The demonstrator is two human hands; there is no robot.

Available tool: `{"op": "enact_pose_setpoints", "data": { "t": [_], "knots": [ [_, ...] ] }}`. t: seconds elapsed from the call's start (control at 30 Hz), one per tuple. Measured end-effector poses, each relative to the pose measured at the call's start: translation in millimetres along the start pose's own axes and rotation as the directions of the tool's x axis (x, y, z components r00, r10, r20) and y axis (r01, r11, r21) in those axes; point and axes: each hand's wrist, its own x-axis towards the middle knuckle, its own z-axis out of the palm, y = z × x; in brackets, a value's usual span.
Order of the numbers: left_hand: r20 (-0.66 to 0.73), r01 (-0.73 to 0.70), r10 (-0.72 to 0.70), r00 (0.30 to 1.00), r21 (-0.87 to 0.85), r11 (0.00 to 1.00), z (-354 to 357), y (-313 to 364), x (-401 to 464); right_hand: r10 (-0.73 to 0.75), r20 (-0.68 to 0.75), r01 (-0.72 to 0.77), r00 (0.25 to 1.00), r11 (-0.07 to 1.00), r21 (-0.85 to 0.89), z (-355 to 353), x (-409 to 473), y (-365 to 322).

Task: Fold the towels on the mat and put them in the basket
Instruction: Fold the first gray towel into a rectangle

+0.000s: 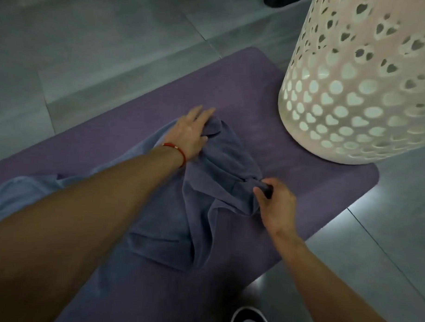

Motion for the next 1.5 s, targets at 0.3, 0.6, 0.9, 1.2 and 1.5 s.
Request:
{"op": "enact_pose_setpoints", "data": {
  "t": [0.3,0.6,0.9,1.2,1.5],
  "knots": [
    [-0.180,0.185,-0.206,0.962,-0.128,0.974,-21,-27,54,0.185,-0.191,-0.150,0.964,0.972,0.184,-42,14,35],
    [-0.033,0.224,-0.300,0.953,-0.590,0.776,-95,-40,16,0.295,-0.126,-0.147,0.947,0.750,0.645,-73,17,39],
    [-0.016,0.237,-0.350,0.937,-0.707,0.666,-119,-36,2,0.227,0.120,-0.256,0.966,0.810,0.528,-83,11,43],
    [-0.072,0.272,-0.415,0.907,-0.652,0.708,-89,2,106,0.412,0.082,-0.328,0.908,0.574,0.751,-84,56,60],
    [0.185,0.143,-0.135,0.973,-0.029,0.989,17,14,99,0.431,-0.275,-0.352,0.859,0.888,0.295,-66,55,92]
  ]
}}
